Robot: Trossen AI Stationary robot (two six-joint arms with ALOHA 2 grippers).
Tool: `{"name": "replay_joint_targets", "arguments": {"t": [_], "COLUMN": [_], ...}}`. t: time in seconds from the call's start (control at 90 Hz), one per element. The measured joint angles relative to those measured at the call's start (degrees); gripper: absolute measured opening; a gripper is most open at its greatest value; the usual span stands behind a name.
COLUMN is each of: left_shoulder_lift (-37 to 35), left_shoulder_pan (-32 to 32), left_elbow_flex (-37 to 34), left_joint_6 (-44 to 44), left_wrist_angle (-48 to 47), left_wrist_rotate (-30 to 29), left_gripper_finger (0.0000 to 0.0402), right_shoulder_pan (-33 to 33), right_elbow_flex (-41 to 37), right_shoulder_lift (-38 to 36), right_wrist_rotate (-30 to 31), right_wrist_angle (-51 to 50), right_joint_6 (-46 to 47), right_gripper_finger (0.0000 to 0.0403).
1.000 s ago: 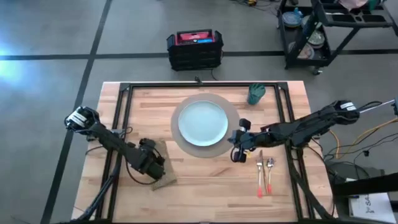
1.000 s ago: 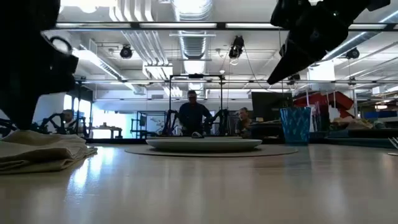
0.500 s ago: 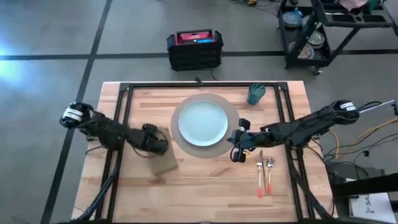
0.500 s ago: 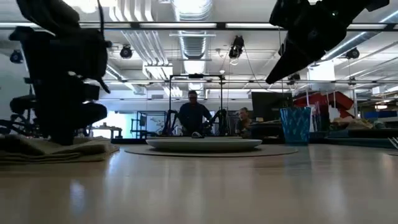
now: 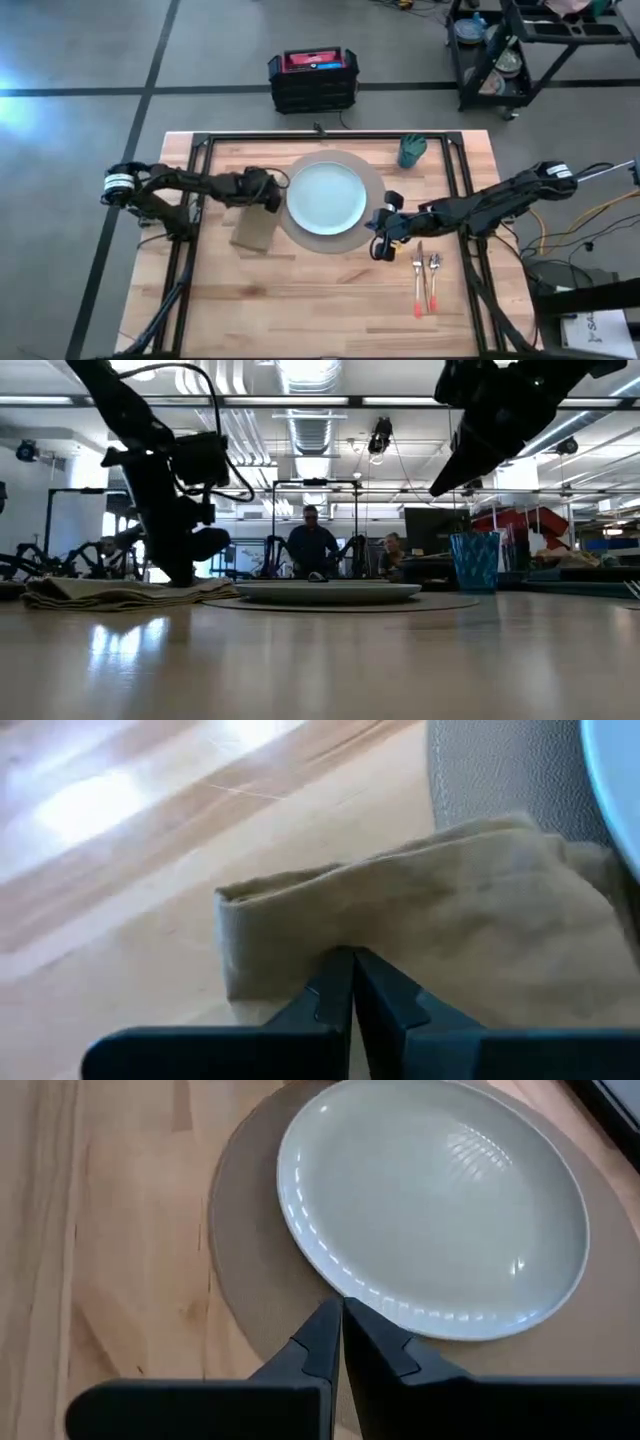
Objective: Set table place
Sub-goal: Move the table napkin beside the table mat
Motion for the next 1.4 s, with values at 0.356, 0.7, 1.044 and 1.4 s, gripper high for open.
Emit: {"name": "replay_joint_targets", "arguments": {"t": [0.356, 0.7, 1.044, 1.4], "left_shoulder_lift": [-2.1, 0.9, 10.8, 13.7], "left_shoulder_pan": [-16.6, -32.1, -32.5, -32.6], "left_elbow_flex": [9.0, 7.7, 8.7, 16.3], "left_joint_6": [-16.0, -37.0, -36.2, -29.6], "left_wrist_angle": [-25.4, -23.5, -8.0, -9.3], "left_wrist_rotate": [4.4, 8.1, 6.4, 5.6], "left_gripper_finger": [0.0, 0.0, 0.0, 0.0], "right_shoulder_pan": [0.4, 0.8, 0.8, 1.0], "right_elbow_flex": [0.0, 0.0, 0.0, -0.2], "right_shoulder_lift": [0.0, 0.0, 0.0, 2.2], "right_wrist_rotate": [0.0, 0.0, 0.0, 0.0], "right_wrist_angle": [-2.0, -1.6, -1.5, -1.2], "right_joint_6": [3.9, 4.9, 4.9, 6.4], "right_gripper_finger": [0.0002, 0.0002, 0.0002, 0.0002]}}
